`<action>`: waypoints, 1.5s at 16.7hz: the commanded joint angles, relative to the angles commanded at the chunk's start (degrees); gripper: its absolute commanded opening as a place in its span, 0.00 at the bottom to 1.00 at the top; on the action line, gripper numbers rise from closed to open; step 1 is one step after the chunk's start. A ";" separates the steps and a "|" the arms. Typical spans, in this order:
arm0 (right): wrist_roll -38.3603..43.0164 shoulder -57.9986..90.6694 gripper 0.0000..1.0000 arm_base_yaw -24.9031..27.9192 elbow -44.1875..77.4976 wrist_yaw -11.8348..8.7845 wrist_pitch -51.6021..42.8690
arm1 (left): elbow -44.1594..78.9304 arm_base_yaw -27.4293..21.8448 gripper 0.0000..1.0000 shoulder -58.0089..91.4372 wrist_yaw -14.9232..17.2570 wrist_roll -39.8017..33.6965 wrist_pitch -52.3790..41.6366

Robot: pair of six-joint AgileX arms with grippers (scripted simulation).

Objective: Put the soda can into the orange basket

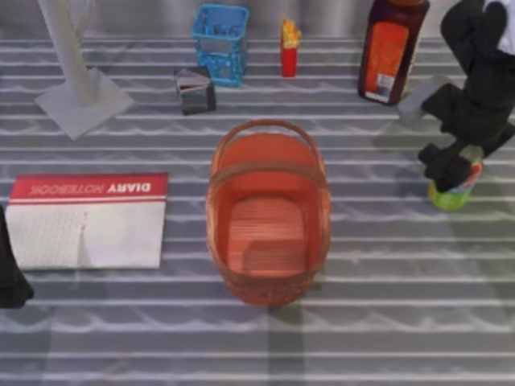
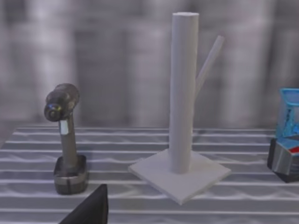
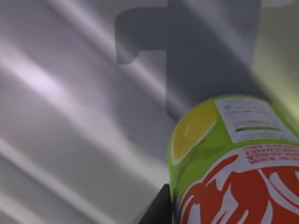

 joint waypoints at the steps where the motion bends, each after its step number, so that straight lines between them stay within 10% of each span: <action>1: 0.00 0.00 0.00 0.00 0.00 0.00 0.00 | 0.00 0.00 1.00 0.00 0.00 0.00 0.00; 7: 0.21 -0.15 0.00 -0.03 -0.13 -0.39 0.57 | 0.00 0.00 1.00 0.00 0.00 0.00 0.00; 11: 2.66 -0.66 0.00 1.11 -2.13 -5.86 8.89 | 0.00 0.00 1.00 0.00 0.00 0.00 0.00; 25: 26.94 -7.84 0.00 7.23 -23.16 -48.88 85.27 | 0.00 0.00 1.00 0.00 0.00 0.00 0.00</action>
